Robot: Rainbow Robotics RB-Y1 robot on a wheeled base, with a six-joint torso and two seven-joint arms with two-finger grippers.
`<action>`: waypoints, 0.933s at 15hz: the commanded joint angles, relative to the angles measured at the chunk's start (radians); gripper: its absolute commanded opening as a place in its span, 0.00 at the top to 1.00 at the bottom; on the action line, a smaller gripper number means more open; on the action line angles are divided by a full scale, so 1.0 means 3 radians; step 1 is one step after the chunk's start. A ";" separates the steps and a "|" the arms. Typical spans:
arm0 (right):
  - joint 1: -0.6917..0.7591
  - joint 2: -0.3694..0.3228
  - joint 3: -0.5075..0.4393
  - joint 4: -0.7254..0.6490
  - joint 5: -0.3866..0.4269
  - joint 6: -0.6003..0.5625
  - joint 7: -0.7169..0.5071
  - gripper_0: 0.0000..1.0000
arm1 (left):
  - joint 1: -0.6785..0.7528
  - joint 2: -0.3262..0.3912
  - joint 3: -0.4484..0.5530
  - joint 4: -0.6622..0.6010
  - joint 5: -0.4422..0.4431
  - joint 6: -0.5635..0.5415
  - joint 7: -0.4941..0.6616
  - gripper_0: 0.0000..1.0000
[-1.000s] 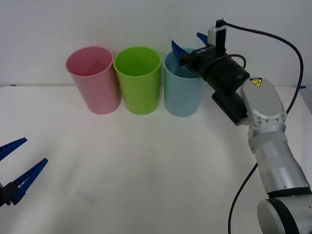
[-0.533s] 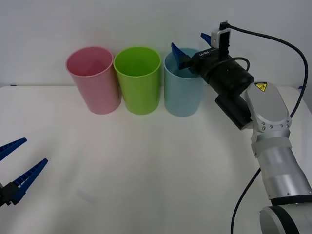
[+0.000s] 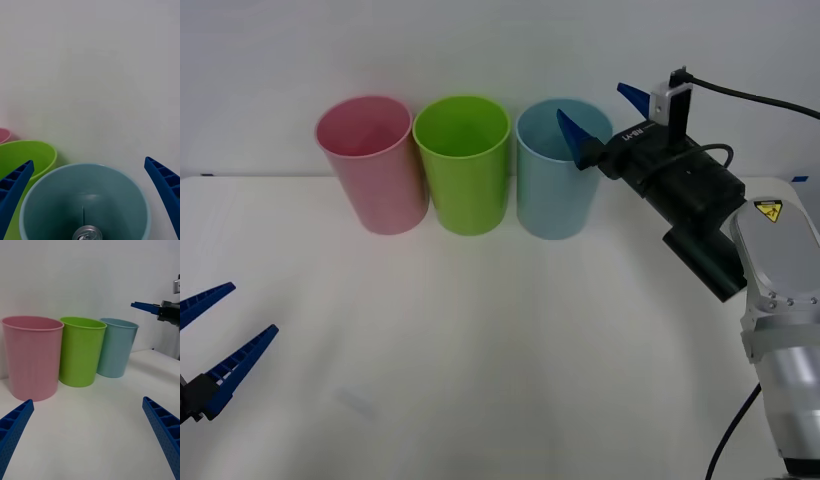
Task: Grasp the object on the table and drop it into the matching bin: aluminum can to the light blue bin, PET bottle to the pink bin.
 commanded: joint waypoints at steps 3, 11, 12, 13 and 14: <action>0.0536 -0.0281 0.0145 -0.0528 -0.0277 -0.0060 -0.0001 0.00 | 0.0000 0.0000 0.0000 0.0000 0.0000 0.0000 0.0000 0.00; 0.1466 -0.0496 -0.0028 -0.1224 -0.0507 -0.0674 0.0152 0.00 | 0.0000 0.0000 0.0000 0.0000 0.0000 0.0000 0.0000 0.00; 0.1568 -0.0501 -0.0069 -0.1275 -0.0538 -0.0776 0.0208 0.00 | 0.0000 0.0000 0.0000 0.0000 0.0000 0.0000 0.0000 0.00; 0.1655 -0.0501 -0.0115 -0.1316 -0.0569 -0.0863 0.0362 0.00 | 0.0000 0.0000 0.0000 0.0000 0.0000 0.0000 0.0000 0.00; 0.1773 -0.0516 -0.0156 -0.1352 -0.0605 -0.0945 0.0535 0.00 | 0.0000 0.0000 0.0000 0.0000 0.0000 0.0000 0.0000 0.00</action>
